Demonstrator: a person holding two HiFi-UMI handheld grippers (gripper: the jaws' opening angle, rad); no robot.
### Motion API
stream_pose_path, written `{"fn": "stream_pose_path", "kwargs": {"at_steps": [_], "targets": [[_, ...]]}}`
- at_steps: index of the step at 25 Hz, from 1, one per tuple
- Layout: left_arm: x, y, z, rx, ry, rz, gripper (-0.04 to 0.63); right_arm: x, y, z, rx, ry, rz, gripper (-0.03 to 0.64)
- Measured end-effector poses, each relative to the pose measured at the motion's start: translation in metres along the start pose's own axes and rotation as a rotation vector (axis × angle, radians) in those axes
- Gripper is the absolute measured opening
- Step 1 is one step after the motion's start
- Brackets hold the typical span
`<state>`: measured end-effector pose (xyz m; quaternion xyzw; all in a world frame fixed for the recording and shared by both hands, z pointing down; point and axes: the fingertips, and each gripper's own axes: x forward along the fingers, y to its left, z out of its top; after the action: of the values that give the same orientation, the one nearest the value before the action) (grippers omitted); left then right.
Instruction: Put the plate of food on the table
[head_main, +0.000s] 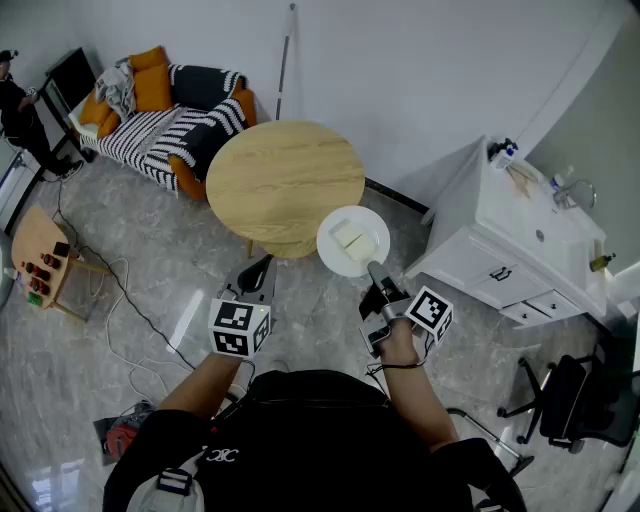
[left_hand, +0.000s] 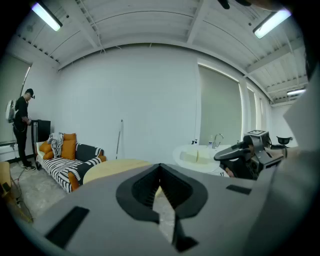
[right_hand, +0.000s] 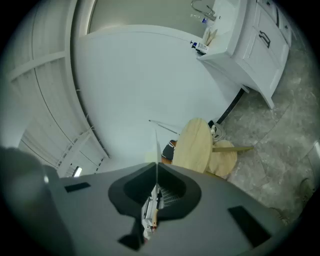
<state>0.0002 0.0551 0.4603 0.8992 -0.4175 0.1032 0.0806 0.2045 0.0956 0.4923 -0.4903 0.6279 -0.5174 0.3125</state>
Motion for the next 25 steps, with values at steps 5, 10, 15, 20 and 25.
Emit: {"fn": "stream_pose_path", "kwargs": {"at_steps": [5, 10, 15, 20, 25], "targets": [[0.005, 0.003, -0.001, -0.02, 0.015, -0.002, 0.006, 0.001, -0.006, -0.001, 0.019, 0.001, -0.02, 0.018], [0.009, 0.004, 0.0, -0.024, 0.022, -0.005, 0.006, 0.003, -0.013, -0.003, 0.039, 0.008, -0.048, 0.019], [0.005, 0.015, -0.003, -0.025, 0.02, -0.01, 0.006, 0.013, -0.011, -0.016, 0.04, 0.011, -0.048, 0.018], [0.001, 0.024, -0.004, -0.031, 0.023, -0.002, 0.006, 0.02, -0.006, -0.022, 0.039, 0.021, -0.032, 0.018], [-0.002, 0.032, -0.004, -0.026, 0.022, -0.002, 0.006, 0.026, -0.005, -0.029, 0.05, 0.022, -0.032, 0.018]]}}
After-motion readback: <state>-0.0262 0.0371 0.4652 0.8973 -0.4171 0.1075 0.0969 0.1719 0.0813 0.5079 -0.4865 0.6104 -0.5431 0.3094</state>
